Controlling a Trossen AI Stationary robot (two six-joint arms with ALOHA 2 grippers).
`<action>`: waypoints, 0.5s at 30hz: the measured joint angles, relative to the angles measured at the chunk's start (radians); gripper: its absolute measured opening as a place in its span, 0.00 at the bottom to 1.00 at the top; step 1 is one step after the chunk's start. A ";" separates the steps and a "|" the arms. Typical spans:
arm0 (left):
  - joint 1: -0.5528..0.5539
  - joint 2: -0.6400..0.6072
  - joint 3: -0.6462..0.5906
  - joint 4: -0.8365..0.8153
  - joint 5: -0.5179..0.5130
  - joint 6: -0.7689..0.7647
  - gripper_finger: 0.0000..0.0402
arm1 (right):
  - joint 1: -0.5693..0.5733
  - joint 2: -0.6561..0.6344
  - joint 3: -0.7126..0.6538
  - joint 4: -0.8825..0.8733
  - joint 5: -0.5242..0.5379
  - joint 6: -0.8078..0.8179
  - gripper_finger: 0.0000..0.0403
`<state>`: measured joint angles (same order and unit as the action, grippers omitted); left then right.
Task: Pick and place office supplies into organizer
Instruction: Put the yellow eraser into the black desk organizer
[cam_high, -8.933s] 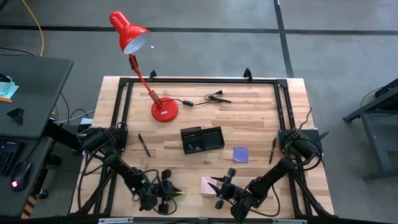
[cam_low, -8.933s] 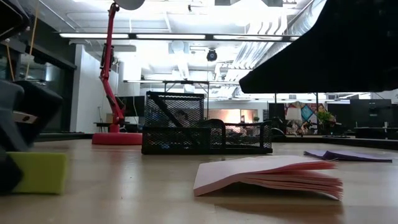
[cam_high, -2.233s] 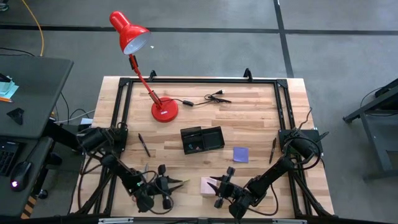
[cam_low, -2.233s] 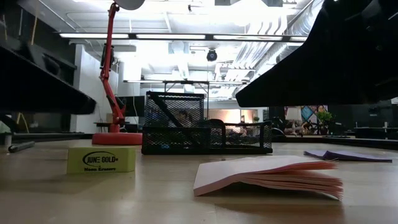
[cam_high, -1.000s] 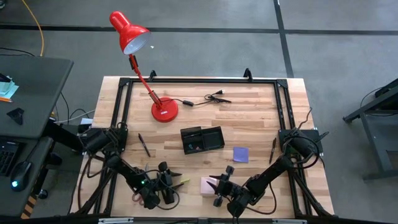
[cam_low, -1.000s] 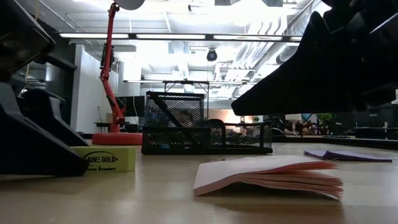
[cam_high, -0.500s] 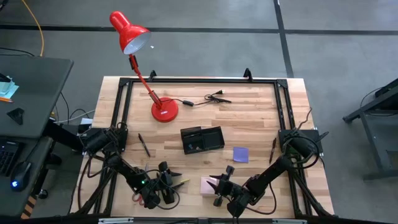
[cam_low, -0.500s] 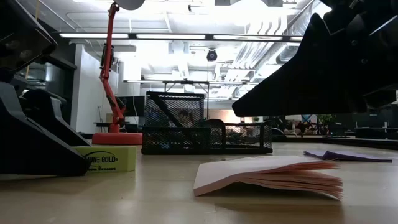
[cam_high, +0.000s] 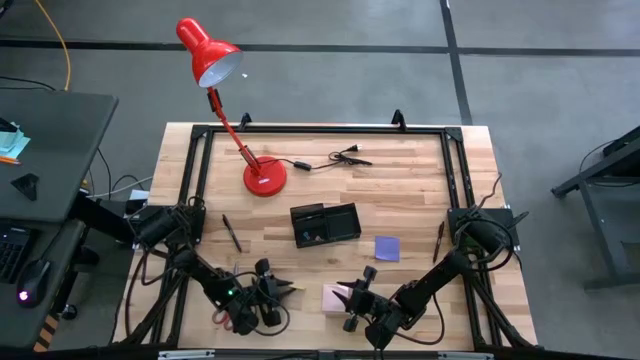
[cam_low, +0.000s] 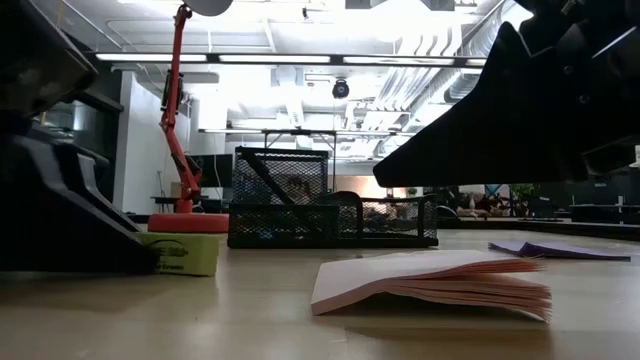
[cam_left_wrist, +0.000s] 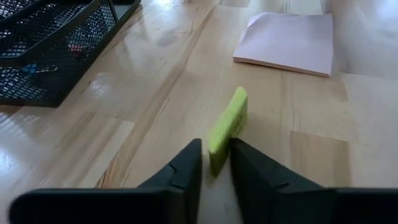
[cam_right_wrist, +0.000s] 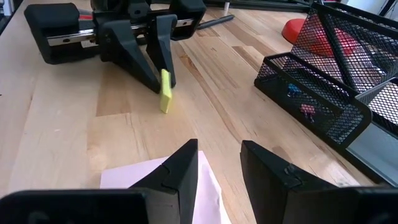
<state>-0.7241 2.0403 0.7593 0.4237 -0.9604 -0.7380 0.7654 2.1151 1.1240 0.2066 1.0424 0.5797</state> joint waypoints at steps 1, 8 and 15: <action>0.005 0.000 0.000 0.001 0.003 0.000 0.13 | 0.000 0.000 0.000 0.000 0.000 0.000 0.28; 0.036 0.000 0.000 0.011 0.021 0.007 0.03 | 0.000 0.000 0.000 0.000 0.001 0.000 0.28; 0.040 -0.002 -0.001 0.096 -0.036 0.145 0.05 | 0.000 0.000 0.000 -0.001 0.002 0.000 0.28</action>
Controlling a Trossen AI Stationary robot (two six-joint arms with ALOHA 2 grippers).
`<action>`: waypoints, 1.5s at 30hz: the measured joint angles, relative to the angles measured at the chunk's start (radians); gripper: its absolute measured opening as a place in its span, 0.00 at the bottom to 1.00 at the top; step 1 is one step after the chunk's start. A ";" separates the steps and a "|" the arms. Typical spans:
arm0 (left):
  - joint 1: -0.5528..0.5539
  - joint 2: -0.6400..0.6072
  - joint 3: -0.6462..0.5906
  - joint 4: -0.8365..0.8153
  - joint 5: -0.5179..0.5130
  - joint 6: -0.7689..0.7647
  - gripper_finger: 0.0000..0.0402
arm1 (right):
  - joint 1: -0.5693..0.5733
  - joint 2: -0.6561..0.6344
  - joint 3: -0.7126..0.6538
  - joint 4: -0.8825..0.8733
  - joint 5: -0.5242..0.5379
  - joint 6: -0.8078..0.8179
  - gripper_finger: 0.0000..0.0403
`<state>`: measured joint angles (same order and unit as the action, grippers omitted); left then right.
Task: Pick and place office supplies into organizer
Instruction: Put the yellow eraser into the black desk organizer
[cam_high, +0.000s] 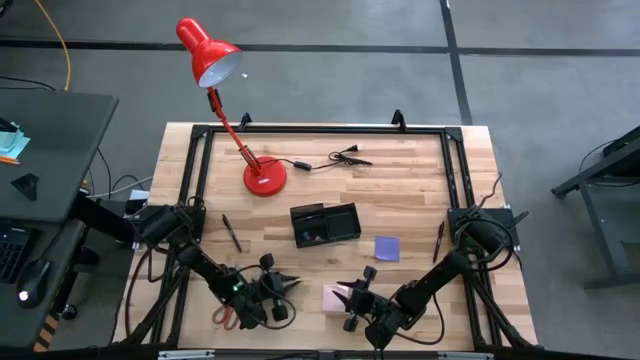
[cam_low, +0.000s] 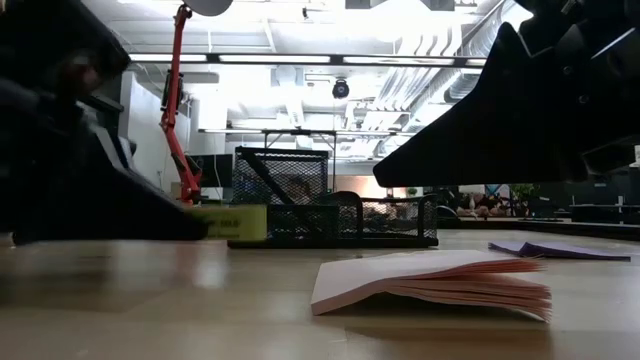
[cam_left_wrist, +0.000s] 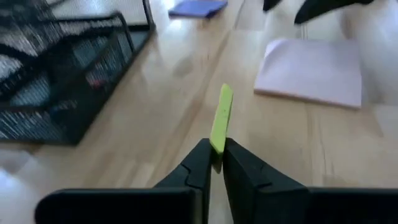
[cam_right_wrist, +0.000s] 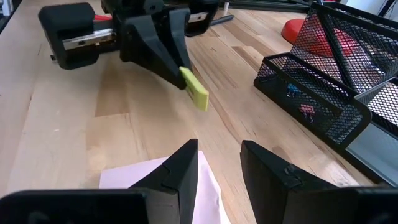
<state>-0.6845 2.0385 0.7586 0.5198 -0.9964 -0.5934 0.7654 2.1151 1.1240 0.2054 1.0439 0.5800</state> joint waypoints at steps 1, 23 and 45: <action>0.000 0.000 0.000 0.014 -0.005 0.018 0.03 | 0.000 0.000 0.000 0.000 0.000 0.000 0.28; 0.156 -0.160 0.001 -0.088 -0.025 0.176 0.03 | 0.000 0.000 0.000 -0.025 -0.003 0.023 0.28; 0.335 -0.272 0.001 -0.399 0.085 0.063 0.05 | -0.002 0.000 0.000 -0.043 -0.001 0.049 0.28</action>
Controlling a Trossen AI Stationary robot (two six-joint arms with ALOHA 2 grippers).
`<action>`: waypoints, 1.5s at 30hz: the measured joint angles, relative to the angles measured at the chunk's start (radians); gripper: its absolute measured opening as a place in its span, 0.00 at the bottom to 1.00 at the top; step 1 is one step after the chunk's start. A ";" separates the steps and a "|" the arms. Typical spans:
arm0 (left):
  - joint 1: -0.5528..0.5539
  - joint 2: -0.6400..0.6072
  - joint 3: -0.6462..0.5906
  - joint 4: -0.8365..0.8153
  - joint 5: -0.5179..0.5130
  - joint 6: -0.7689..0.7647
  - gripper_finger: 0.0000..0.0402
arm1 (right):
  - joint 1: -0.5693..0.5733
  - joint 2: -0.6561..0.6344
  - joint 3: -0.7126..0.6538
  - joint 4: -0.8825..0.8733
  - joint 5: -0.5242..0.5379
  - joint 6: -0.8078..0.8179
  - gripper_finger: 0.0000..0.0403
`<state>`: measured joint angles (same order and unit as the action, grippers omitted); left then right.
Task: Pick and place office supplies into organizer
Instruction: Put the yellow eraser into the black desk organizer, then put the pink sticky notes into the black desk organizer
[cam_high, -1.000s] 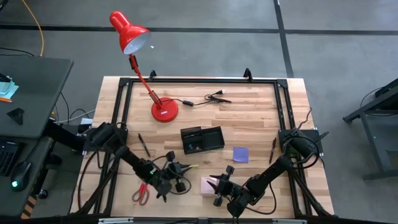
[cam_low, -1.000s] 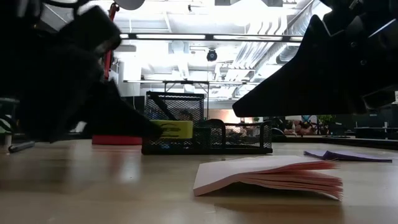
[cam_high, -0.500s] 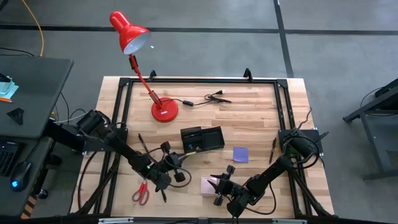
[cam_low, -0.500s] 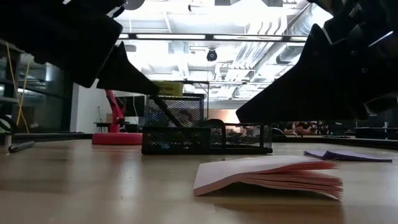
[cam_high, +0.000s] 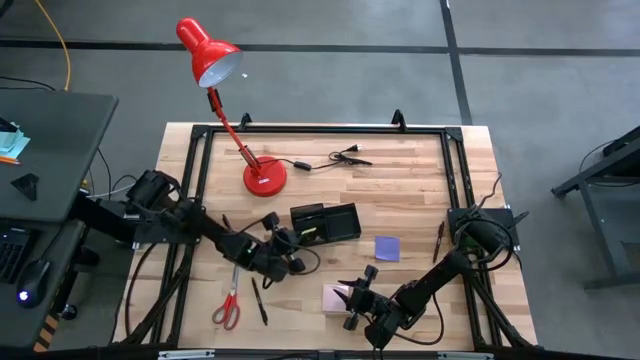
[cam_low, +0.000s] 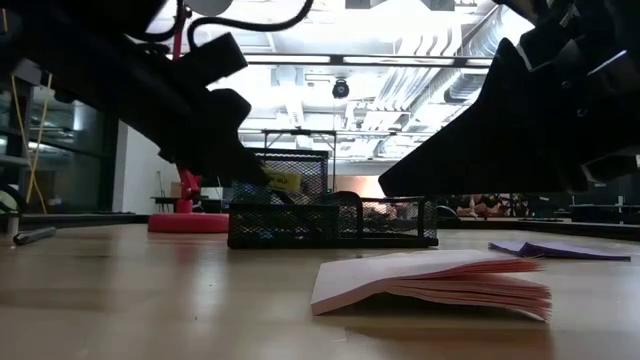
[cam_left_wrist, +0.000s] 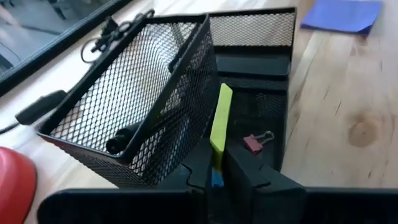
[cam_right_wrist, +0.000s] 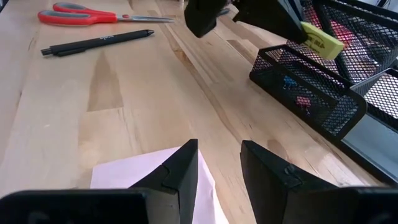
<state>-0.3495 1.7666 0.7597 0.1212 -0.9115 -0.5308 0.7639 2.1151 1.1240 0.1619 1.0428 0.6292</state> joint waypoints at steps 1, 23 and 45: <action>0.005 0.000 0.000 0.000 0.009 -0.001 0.06 | 0.000 0.000 0.000 0.000 0.000 0.000 0.28; -0.073 -0.031 -0.002 0.004 -0.036 -0.041 0.44 | 0.000 0.000 0.000 -0.001 0.001 0.003 0.28; -0.467 -0.094 -0.002 0.062 -0.079 -0.027 0.46 | -0.060 0.000 0.000 0.121 -0.308 0.044 0.32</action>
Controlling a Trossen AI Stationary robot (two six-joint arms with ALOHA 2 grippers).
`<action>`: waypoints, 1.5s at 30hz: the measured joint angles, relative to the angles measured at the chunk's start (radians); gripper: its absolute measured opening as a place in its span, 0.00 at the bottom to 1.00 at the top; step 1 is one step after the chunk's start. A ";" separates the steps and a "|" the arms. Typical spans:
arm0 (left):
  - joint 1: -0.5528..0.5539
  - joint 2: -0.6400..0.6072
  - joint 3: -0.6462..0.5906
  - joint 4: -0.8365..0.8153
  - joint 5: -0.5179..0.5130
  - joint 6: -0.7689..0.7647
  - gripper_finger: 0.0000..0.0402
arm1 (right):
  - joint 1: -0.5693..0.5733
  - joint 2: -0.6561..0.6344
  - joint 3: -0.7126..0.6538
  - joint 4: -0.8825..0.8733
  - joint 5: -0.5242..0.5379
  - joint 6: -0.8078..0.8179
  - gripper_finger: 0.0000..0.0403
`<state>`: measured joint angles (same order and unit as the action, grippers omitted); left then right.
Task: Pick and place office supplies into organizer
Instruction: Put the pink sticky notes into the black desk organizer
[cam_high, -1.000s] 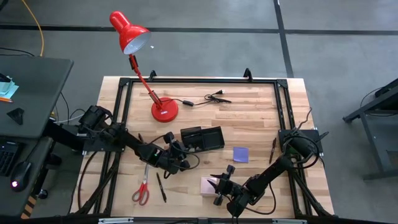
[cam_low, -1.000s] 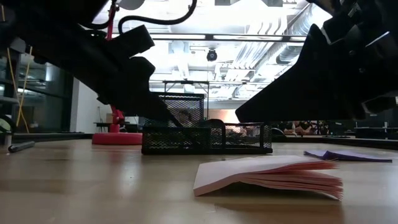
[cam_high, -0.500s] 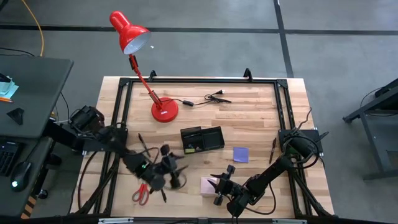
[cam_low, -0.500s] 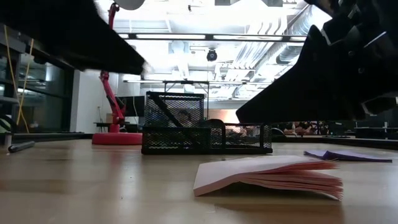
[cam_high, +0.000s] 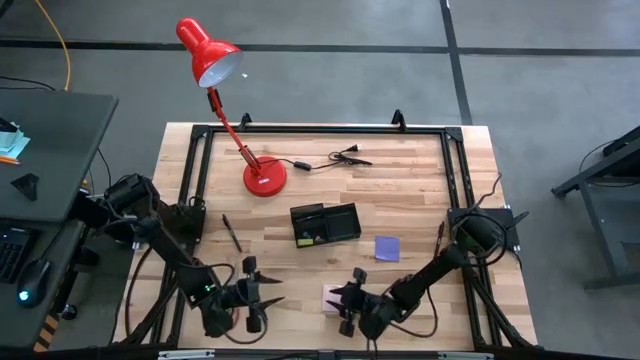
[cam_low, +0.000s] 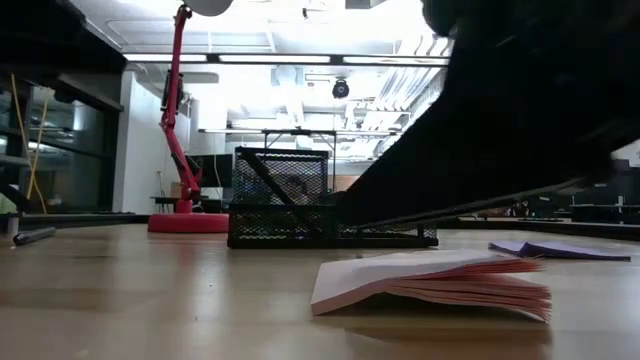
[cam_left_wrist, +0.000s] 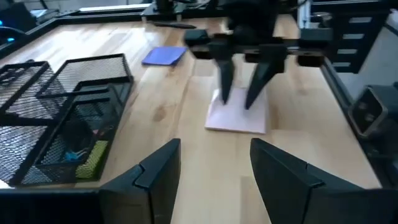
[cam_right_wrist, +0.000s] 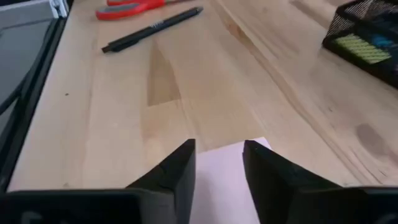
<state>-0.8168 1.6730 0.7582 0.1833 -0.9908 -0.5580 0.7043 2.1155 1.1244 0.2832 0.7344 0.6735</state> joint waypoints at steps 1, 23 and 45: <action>-0.005 0.000 0.000 0.000 0.003 -0.003 0.46 | -0.005 0.000 0.000 0.001 -0.018 -0.002 0.35; -0.008 -0.016 0.000 0.052 0.059 -0.050 0.46 | -0.011 -0.017 0.000 -0.098 -0.141 -0.226 0.96; -0.009 -0.014 0.000 0.049 0.063 -0.051 0.46 | -0.086 -0.024 0.004 -0.184 -0.287 -0.091 0.93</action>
<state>-0.8253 1.6585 0.7582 0.2321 -0.9276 -0.6094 0.6184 2.0914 1.1285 0.0991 0.4469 0.5821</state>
